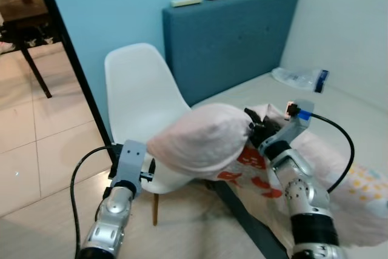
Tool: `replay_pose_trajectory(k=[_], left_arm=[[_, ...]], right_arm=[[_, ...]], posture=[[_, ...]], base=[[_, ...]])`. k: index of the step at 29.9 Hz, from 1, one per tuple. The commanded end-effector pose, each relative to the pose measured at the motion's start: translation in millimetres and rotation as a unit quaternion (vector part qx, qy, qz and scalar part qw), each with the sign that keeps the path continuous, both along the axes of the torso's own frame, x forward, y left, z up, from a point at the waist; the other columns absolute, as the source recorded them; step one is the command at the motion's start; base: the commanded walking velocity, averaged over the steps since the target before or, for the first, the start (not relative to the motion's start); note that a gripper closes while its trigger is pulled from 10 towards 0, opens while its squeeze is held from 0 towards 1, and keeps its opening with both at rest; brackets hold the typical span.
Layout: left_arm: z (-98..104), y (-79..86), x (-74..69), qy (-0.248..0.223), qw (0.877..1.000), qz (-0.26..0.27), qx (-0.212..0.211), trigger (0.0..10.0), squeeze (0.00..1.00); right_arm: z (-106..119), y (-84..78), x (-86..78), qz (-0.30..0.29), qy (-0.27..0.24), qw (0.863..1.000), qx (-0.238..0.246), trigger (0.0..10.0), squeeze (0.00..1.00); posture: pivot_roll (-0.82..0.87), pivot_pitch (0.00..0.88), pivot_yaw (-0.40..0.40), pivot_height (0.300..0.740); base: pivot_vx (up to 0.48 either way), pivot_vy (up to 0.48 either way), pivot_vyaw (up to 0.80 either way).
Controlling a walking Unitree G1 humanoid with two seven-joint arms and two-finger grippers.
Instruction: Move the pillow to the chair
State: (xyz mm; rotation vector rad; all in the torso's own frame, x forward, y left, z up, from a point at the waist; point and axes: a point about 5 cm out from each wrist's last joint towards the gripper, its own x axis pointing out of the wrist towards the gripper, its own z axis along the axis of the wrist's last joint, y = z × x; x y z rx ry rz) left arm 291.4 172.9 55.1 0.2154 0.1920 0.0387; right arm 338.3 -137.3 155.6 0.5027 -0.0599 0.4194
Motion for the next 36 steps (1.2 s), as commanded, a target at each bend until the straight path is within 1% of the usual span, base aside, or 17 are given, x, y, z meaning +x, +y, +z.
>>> replay_pose_trajectory(k=[1,9,11,15,19,22,26,27,29,30,31,32,33,34,36], left_arm=[[3,-10.0,2.2,-0.005,1.000,-0.015,-0.005,10.0,0.00],[2,-10.1,1.8,-0.005,1.000,-0.015,-0.005,10.0,0.00],[2,-10.2,1.4,-0.004,1.000,-0.015,-0.005,10.0,0.00],[2,-10.3,1.2,-0.004,1.000,-0.014,-0.005,10.0,0.00],[2,-10.5,1.3,-0.003,1.000,-0.013,-0.004,10.0,0.00],[1,-11.0,1.8,0.000,1.000,-0.013,-0.004,10.0,0.00],[0,-12.7,1.4,0.003,1.000,-0.018,-0.003,10.0,0.00],[0,-12.7,1.4,0.003,1.000,-0.018,-0.003,10.0,0.00],[-1,-13.8,0.7,0.004,1.000,-0.021,-0.004,10.0,0.00],[-1,-13.8,0.7,0.004,1.000,-0.021,-0.004,10.0,0.00],[-1,-14.2,0.6,0.004,1.000,-0.022,-0.004,10.0,0.00],[-1,-14.4,0.2,0.005,1.000,-0.023,-0.004,10.0,0.00],[-2,-15.2,-0.4,0.006,1.000,-0.024,-0.004,10.0,0.00],[-2,-15.2,-0.4,0.006,1.000,-0.024,-0.004,10.0,0.00],[-2,-15.7,-0.9,0.006,1.000,-0.025,-0.005,10.0,0.00]], right_arm=[[12,-14.6,-0.9,-0.017,-0.034,0.999,-0.015,10.0,0.00],[13,-11.1,-2.7,-0.002,-0.041,0.999,-0.026,10.0,0.00],[14,-8.3,-4.0,0.013,-0.047,0.998,-0.040,10.0,0.00],[13,-4.3,-6.1,0.025,-0.050,0.998,-0.042,10.0,0.00],[11,-4.1,-6.3,0.026,-0.046,0.998,-0.046,10.0,0.00],[9,-6.9,-5.1,0.015,-0.040,0.998,-0.055,10.0,0.00],[2,-19.8,-1.1,-0.021,-0.021,0.997,-0.077,10.0,0.00],[2,-19.8,-1.1,-0.021,-0.021,0.997,-0.077,10.0,0.00],[1,-29.4,0.5,-0.044,-0.021,0.994,-0.098,10.0,0.00],[1,-29.4,0.5,-0.044,-0.021,0.994,-0.098,10.0,0.00],[1,-32.5,1.0,-0.051,-0.021,0.992,-0.109,10.0,0.00],[-1,-38.9,3.4,-0.074,-0.012,0.989,-0.124,10.0,0.00],[-4,-51.8,8.0,-0.115,0.005,0.983,-0.140,10.0,0.00],[-4,-51.8,8.0,-0.115,0.005,0.983,-0.140,10.0,0.00],[-5,-59.5,11.4,-0.140,0.010,0.977,-0.163,10.0,0.00]], posture=[[-0.05,0.000,0.009,0.740],[-0.05,0.000,0.009,0.740],[-0.05,0.000,0.009,0.740],[-0.05,0.000,0.006,0.740],[-0.05,0.000,0.006,0.740],[-0.05,0.000,0.006,0.740],[-0.05,0.000,0.007,0.740],[-0.05,0.000,0.007,0.740],[-0.05,0.000,0.008,0.740],[-0.05,0.000,0.008,0.740],[-0.05,0.000,0.008,0.740],[-0.05,0.000,0.009,0.740],[-0.05,0.000,0.010,0.740],[-0.05,0.000,0.010,0.740],[-0.04,0.003,0.009,0.740]], base=[[0.480,0.000,0.00],[0.480,0.000,0.00],[0.480,0.000,0.54],[0.480,0.000,0.80],[0.387,0.000,0.80],[0.000,0.000,0.70],[0.000,0.000,0.00],[0.000,0.000,0.00],[0.000,0.000,0.00],[0.000,0.000,0.00],[0.000,0.000,0.00],[0.000,0.000,0.00],[0.000,0.000,0.00],[0.000,0.000,0.00],[0.000,0.000,0.00]])
